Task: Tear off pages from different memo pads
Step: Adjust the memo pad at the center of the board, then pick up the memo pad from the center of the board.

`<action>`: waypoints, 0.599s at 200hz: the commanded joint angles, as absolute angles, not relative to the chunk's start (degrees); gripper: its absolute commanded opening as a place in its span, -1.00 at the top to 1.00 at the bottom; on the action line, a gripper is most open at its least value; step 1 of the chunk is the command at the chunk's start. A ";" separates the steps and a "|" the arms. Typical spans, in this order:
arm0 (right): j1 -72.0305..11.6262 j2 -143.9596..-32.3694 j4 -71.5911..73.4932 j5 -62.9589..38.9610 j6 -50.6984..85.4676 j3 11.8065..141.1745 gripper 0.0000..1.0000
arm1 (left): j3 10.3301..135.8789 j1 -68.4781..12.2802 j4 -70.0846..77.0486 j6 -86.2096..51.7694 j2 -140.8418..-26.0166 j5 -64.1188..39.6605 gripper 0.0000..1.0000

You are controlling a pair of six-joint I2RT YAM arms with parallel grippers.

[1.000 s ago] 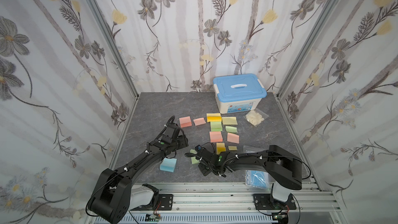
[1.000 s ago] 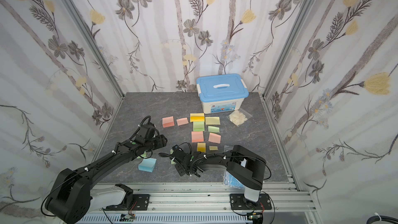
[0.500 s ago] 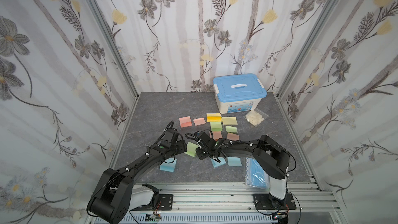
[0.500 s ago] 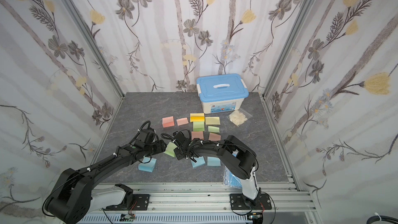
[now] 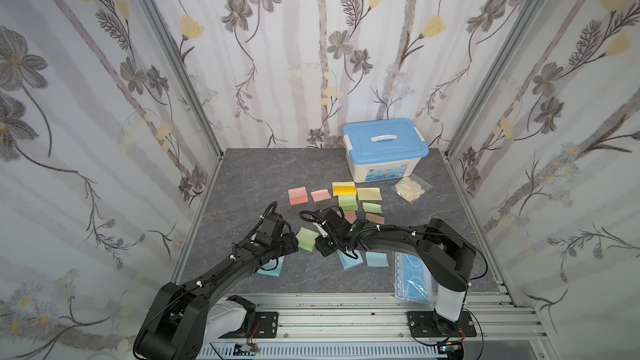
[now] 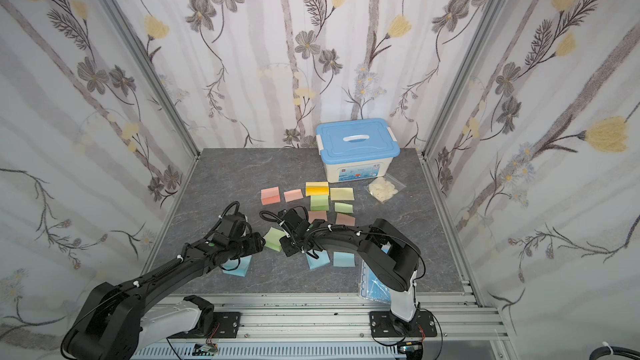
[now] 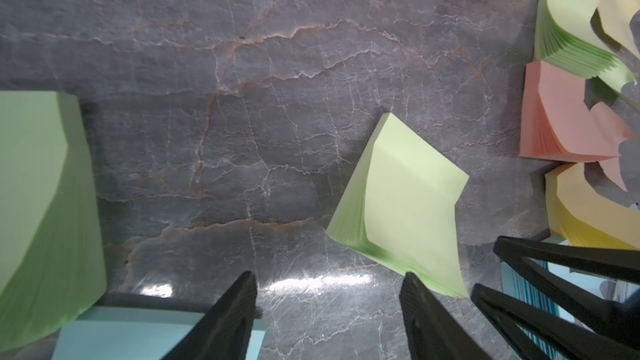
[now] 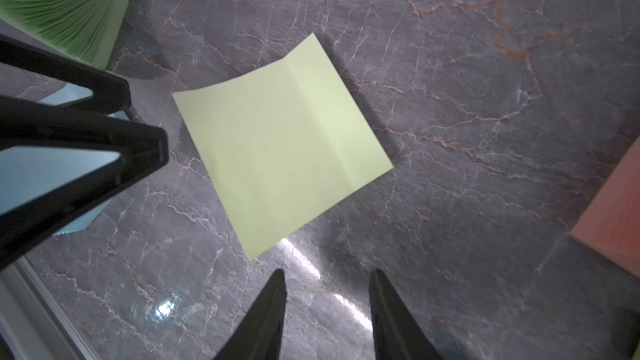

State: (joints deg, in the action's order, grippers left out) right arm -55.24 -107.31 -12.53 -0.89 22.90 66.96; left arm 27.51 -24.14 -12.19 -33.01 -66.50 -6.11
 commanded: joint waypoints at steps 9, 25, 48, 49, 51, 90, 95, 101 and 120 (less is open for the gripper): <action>-55.41 -106.09 -12.82 -0.51 23.20 66.45 0.13 | 27.95 -24.08 -11.51 -32.89 -67.39 -6.26 -0.38; -55.64 -105.82 -12.83 -0.44 23.24 66.07 0.12 | 28.15 -24.07 -11.67 -32.87 -67.41 -5.85 -0.38; -55.97 -105.74 -12.88 -0.27 23.20 66.01 0.10 | 28.60 -24.08 -11.61 -33.01 -67.69 -5.47 -0.39; -55.98 -105.73 -12.90 -0.27 23.14 66.01 0.10 | 28.63 -24.08 -11.56 -33.03 -67.68 -5.41 -0.39; -55.98 -105.73 -12.89 -0.27 23.10 66.01 0.11 | 28.65 -24.08 -11.59 -33.04 -67.74 -5.44 -0.39; -56.38 -105.52 -12.97 -0.10 22.90 65.92 0.09 | 29.57 -24.08 -11.69 -32.88 -68.93 -5.02 -0.40; -56.38 -105.36 -12.98 -0.09 22.94 65.92 0.09 | 29.54 -24.05 -11.70 -32.92 -69.14 -4.95 -0.40; -56.47 -105.24 -12.93 -0.17 22.93 65.92 0.09 | 29.63 -24.08 -11.68 -32.87 -69.30 -4.92 -0.40; -56.60 -104.73 -12.92 -0.26 22.89 65.92 0.08 | 29.71 -24.08 -11.50 -32.92 -69.85 -4.74 -0.41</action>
